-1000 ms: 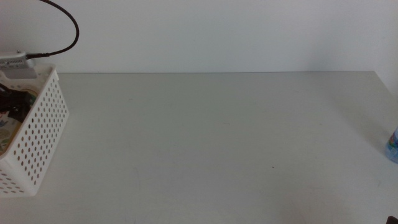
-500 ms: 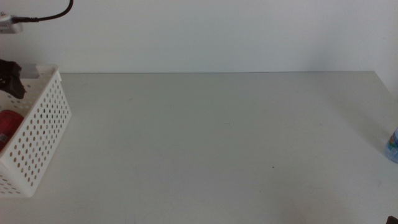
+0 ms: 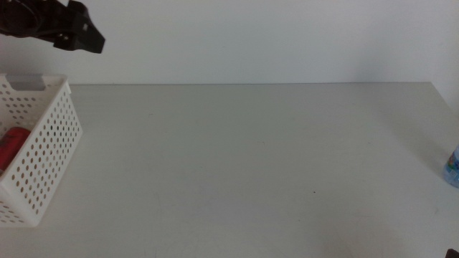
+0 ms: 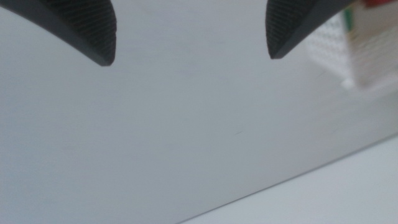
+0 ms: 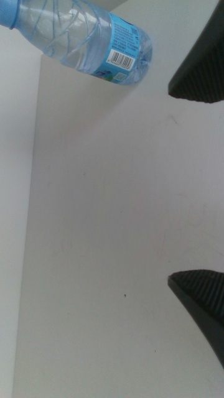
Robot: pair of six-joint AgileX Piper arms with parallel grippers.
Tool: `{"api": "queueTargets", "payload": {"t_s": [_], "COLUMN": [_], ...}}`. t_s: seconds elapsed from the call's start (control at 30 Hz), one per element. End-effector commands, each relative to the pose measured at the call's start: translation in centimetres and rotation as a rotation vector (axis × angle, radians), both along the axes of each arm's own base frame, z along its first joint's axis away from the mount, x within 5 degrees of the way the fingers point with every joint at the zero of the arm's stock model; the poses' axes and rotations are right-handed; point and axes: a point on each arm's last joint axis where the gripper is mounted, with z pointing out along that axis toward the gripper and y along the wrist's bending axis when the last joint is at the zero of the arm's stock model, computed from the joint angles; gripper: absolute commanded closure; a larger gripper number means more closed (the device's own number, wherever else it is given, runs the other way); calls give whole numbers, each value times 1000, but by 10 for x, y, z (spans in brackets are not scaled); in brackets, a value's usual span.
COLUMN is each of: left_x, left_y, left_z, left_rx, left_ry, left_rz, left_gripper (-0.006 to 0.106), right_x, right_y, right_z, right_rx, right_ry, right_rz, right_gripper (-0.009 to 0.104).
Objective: Use arms to grab the bottles and put them into the dustbin to the left of the table.
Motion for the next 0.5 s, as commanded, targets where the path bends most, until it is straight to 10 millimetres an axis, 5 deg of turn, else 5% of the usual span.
{"api": "queueTargets", "payload": {"t_s": [0.0,0.2,0.47], "left_x": [-30,-93,-177], "left_y": [-21,-50,-42], "left_z": [35,40,-3], "left_rx": [-35,5,0], "left_ry": [-127,-219,-282], "left_rz": [-93,-219,-285], "left_gripper": [22,22,22], "right_x": [0,0,0], "right_y": [-1,-1,-1], "right_z": [11,11,11], "right_rx": [-4,-4,-4], "right_ry": [-103,-103,-103], "right_rz": [-12,-12,-12], "right_gripper": [24,24,24]}}
